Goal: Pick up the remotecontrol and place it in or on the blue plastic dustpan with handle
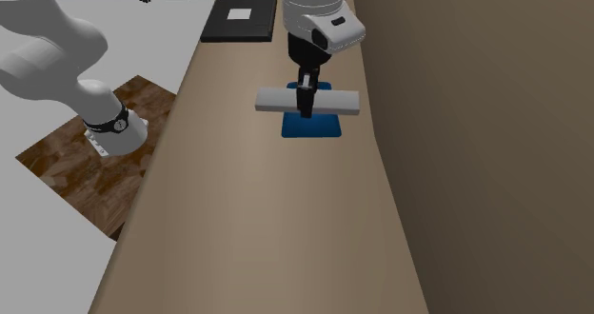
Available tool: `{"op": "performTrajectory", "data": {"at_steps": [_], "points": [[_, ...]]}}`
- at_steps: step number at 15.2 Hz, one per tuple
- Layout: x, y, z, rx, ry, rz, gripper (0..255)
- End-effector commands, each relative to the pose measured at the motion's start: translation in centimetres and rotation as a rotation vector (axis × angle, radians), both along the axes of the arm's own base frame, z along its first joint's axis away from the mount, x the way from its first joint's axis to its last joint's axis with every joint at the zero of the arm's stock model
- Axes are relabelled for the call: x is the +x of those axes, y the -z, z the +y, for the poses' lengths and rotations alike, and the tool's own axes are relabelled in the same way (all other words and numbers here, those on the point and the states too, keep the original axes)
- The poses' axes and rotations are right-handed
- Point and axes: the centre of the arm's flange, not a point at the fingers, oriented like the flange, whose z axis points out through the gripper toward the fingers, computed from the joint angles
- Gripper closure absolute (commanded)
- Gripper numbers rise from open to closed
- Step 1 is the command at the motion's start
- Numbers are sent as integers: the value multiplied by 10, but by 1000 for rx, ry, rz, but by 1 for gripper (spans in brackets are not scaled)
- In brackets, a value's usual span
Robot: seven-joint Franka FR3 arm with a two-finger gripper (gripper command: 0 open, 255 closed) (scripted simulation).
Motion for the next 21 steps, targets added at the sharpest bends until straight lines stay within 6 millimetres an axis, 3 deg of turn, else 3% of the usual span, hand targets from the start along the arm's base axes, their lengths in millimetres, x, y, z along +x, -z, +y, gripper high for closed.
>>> {"op": "performTrajectory", "data": {"at_steps": [1,16,21], "points": [[-13,-3,23,0,1,0,255],[-107,-1,197,0,1,0,255],[-109,20,201,0,1,0,255]]}}
